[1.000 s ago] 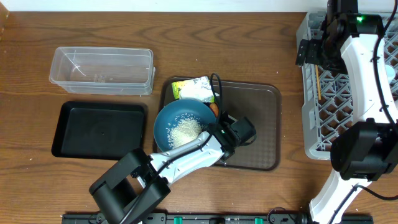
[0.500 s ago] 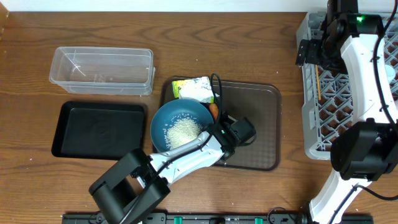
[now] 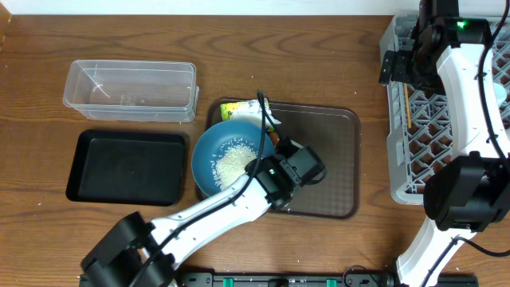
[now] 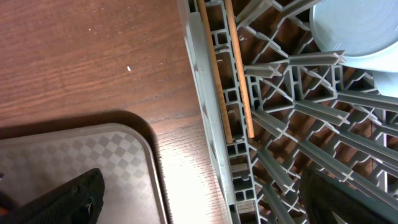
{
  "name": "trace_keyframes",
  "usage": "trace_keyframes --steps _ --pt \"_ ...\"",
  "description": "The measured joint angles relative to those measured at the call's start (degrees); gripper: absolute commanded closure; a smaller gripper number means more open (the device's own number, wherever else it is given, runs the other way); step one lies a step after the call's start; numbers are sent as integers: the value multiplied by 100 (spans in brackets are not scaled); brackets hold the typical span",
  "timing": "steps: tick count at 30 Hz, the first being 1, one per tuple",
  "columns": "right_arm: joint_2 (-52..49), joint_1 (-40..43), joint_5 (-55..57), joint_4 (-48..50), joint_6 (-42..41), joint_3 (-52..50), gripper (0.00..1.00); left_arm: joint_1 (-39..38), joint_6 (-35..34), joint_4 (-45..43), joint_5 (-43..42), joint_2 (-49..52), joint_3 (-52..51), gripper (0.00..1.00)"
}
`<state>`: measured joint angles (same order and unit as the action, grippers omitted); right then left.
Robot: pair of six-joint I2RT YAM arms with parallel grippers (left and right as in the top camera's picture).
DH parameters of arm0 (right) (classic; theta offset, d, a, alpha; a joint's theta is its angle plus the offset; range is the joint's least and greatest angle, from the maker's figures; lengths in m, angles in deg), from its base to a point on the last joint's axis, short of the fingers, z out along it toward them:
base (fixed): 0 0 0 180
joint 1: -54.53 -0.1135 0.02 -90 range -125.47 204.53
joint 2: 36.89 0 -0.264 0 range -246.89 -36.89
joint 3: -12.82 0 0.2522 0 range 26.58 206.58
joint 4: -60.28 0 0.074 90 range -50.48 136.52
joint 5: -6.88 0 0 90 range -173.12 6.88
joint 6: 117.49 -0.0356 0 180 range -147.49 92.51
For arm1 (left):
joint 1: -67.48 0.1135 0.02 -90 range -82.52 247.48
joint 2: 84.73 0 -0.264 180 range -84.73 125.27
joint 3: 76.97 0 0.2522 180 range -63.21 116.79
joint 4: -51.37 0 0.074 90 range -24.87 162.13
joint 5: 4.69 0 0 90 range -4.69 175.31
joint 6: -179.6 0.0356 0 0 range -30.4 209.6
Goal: Sort waste into correct bins and load items into the dishwasher rack
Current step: 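Lift the rice bowl with the left gripper and carry it left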
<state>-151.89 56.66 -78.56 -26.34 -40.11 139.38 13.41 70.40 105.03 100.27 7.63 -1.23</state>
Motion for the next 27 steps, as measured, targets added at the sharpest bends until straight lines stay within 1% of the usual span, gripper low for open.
trace_keyframes --steps 4,8,15,20,27 --pt "0 0 0 0 0 0 1 57 256 74 -2 -212 0 94" --pt "0 0 0 0 -2 0 1 348 391 221 -11 -387 0 94" --pt "0 0 2 0 0 0 1 1117 448 339 -153 -1121 0 94" --pt "0 0 0 2 0 0 1 1714 457 341 -461 -1729 0 94" --pt "0 0 0 0 0 0 1 2739 546 332 -1141 -1939 0 94"
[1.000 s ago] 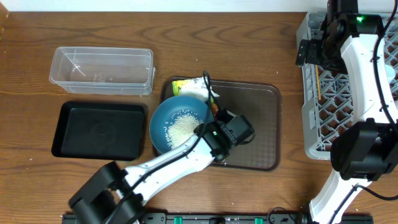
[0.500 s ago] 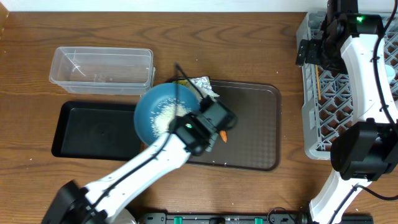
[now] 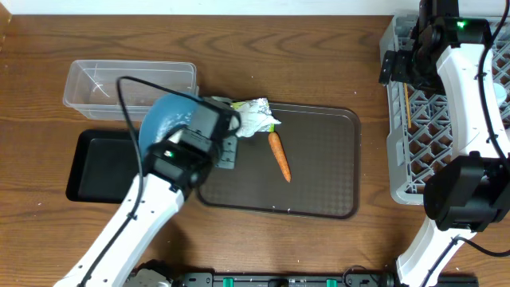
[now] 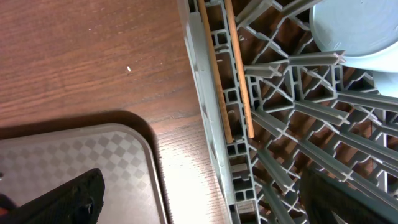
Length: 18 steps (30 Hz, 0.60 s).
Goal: Sort waste into correct bins and load items into the dishwasher rack
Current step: 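Lift the rice bowl with the left gripper and carry it left, then tilt the bowl over the black tray to pour out the rice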
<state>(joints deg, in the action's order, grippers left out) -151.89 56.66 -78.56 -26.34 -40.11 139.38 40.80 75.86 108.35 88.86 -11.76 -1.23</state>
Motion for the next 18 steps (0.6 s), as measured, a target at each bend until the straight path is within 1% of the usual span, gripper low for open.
trace_keyframes --steps 8,18 --pt "0 0 2 0 0 0 1 1102 70 -79 -686 0 0 94" --pt "0 0 0 0 0 0 1 2406 225 -387 -2197 0 0 94"
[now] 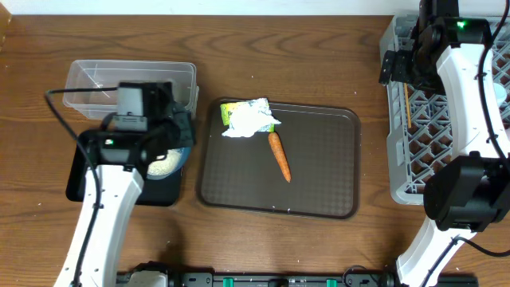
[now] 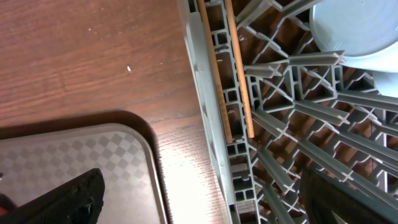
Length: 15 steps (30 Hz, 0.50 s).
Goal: Sort waste into correct bins and load items into the dishwasher rack
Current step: 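Tilt the bowl over the black tray to pour out the rice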
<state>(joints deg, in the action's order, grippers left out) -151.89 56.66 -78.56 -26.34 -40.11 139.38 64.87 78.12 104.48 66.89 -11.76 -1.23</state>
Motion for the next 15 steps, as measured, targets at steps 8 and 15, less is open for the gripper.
trace_keyframes --steps 8,15 --pt "0 0 0 0 0 0 1 778 -2 -44 -1038 0 -2 94" --pt "0 0 2 0 0 0 1 1329 -2 -46 -1904 0 -61 94"
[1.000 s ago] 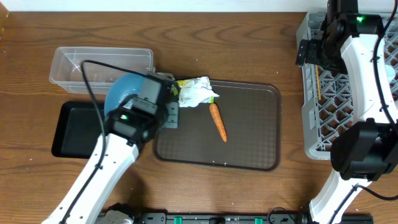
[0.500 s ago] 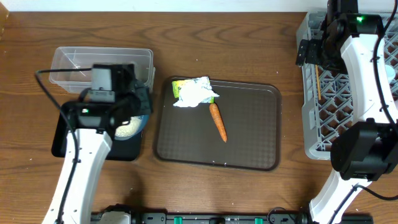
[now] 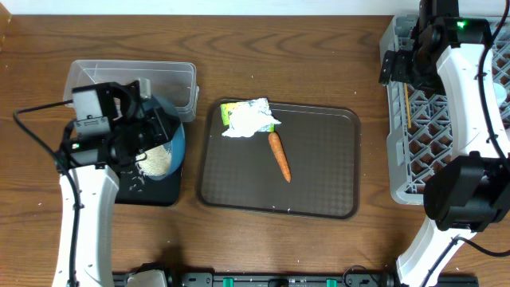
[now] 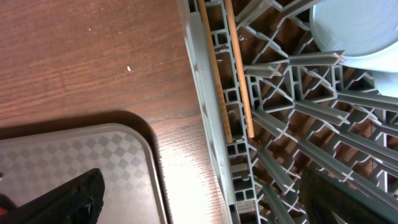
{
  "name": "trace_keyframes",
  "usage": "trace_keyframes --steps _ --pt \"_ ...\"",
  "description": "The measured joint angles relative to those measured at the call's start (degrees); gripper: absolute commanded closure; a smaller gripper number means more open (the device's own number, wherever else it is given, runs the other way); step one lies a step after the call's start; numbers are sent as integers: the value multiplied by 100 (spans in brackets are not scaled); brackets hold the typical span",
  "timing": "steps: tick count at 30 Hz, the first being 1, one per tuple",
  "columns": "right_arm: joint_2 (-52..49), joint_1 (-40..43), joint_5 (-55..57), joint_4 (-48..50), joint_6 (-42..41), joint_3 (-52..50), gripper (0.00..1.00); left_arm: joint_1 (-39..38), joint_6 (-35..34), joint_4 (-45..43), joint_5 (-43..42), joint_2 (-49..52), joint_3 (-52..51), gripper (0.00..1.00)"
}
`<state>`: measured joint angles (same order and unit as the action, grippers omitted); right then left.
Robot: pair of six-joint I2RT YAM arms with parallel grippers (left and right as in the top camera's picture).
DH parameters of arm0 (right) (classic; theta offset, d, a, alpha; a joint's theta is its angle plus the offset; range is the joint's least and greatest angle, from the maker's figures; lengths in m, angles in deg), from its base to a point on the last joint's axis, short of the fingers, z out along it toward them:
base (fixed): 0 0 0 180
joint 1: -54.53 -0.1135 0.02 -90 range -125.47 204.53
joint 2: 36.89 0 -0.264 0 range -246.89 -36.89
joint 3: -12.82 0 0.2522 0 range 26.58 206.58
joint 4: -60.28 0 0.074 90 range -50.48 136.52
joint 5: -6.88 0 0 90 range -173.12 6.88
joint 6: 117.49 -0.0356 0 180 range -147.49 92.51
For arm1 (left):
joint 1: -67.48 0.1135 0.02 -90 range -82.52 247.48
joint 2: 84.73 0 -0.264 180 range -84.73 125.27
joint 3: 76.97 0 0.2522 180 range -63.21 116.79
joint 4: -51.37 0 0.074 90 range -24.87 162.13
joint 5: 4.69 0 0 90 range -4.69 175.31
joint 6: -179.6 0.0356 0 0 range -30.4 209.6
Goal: Sort waste into correct bins and load items into the dishwasher rack
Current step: 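Tilt the bowl over the black tray to pour out the rice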
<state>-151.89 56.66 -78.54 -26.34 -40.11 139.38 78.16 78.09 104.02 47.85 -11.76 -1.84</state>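
My left gripper (image 3: 150, 127) is shut on the rim of a blue bowl (image 3: 170, 143), held tilted over the black bin (image 3: 155, 196) at the left. White rice (image 3: 157, 162) lies at the bowl's lower lip, and a few grains are scattered on the bin. On the brown tray (image 3: 319, 183) lie an orange carrot (image 3: 278, 156) and a crumpled white wrapper (image 3: 249, 118). My right gripper (image 4: 205, 208) hangs open over the left edge of the grey dish rack (image 3: 414, 151), its dark fingers (image 4: 68, 198) wide apart with nothing between them.
A clear plastic container (image 3: 131, 80) stands behind the black bin. In the rack lie wooden chopsticks (image 4: 237, 68) along the left edge and a pale blue dish (image 4: 364, 31). The brown tray's corner (image 4: 81, 155) shows below my right wrist.
My left wrist has shifted left and the blue bowl is tipped further over the black bin, with rice grains now on the bin. The right arm has not moved.
My left gripper was at the rice-filled blue bowl on the brown tray. Then the bowl hung over the tray's left edge, uncovering the carrot and wrapper. Then it was above the black bin, and now it is tilted there, spilling rice. The right gripper stayed open over the rack.
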Motion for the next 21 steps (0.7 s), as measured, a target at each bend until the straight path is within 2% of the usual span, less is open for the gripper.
trace_keyframes --steps 21 --pt "0 0 -2 0 0 0 1 1823 -2 -13 -2197 0 -295 94"
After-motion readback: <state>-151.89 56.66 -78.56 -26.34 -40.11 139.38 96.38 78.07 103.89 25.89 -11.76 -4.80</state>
